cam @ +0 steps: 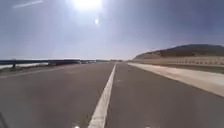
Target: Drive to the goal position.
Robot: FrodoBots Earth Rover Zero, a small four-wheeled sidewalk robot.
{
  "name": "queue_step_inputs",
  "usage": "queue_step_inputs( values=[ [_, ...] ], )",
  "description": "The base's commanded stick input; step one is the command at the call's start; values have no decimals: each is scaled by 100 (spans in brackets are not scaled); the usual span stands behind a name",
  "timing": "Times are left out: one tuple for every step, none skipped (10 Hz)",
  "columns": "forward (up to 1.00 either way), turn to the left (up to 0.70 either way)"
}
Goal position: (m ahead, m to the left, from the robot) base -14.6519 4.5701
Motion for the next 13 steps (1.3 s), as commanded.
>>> queue_step_inputs(
  values=[
    [100, 0],
    [100, 0],
    [100, 0],
    [100, 0],
    [100, 0],
    [100, 0],
    [100, 0],
    [100, 0],
    [100, 0],
    [100, 0],
    [100, 0],
    [100, 0],
    [100, 0]
  ],
)
